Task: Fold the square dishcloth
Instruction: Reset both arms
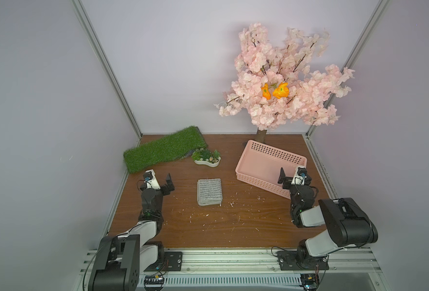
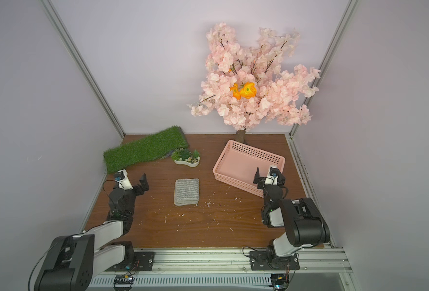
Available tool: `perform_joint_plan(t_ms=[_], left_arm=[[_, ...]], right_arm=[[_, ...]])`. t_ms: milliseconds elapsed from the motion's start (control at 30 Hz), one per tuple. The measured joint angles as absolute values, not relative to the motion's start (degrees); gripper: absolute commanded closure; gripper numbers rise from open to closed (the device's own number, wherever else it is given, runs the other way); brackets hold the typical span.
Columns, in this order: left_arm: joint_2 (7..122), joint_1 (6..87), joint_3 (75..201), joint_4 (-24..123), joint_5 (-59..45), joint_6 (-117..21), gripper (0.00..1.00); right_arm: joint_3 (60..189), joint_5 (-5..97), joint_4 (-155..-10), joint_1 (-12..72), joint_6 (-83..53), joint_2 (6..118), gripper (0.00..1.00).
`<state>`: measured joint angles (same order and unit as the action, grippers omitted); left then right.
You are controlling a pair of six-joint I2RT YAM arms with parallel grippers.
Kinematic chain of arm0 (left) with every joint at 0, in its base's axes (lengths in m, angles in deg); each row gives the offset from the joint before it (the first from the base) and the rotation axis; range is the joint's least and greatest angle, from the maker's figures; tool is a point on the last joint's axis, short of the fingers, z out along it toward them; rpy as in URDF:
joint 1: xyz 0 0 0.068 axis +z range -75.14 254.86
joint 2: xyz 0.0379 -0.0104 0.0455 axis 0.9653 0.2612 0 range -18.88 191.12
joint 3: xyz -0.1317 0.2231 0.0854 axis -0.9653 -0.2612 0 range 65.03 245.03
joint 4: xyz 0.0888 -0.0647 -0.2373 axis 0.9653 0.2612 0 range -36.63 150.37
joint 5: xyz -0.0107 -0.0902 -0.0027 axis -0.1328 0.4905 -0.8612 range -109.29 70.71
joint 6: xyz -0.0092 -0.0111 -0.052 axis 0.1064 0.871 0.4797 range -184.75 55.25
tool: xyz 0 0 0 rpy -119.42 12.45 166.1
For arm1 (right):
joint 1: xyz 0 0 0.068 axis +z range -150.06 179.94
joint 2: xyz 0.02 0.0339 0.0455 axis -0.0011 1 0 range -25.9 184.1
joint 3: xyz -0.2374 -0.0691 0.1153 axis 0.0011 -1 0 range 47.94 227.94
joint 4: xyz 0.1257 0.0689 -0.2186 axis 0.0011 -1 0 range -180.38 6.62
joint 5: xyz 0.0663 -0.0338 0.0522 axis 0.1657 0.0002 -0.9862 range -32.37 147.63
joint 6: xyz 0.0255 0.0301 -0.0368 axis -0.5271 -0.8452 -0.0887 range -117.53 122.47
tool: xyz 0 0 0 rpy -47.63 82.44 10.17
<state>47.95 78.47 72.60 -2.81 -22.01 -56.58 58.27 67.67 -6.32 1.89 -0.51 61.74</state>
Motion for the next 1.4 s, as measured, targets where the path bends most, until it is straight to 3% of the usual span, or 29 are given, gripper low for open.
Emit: perform_joint_plan(t_ms=[700,1400], left_arm=[[67.9,72.8,73.6,-19.6,-24.0,-63.6,0.02],[69.0,75.5,76.6,-19.9,-19.4,-63.3,0.02]], right_arm=[[58.3,67.5,-6.2,1.9,-0.3,61.7,0.01],[58.3,67.5,-6.2,1.9,-0.3,61.7,0.01]])
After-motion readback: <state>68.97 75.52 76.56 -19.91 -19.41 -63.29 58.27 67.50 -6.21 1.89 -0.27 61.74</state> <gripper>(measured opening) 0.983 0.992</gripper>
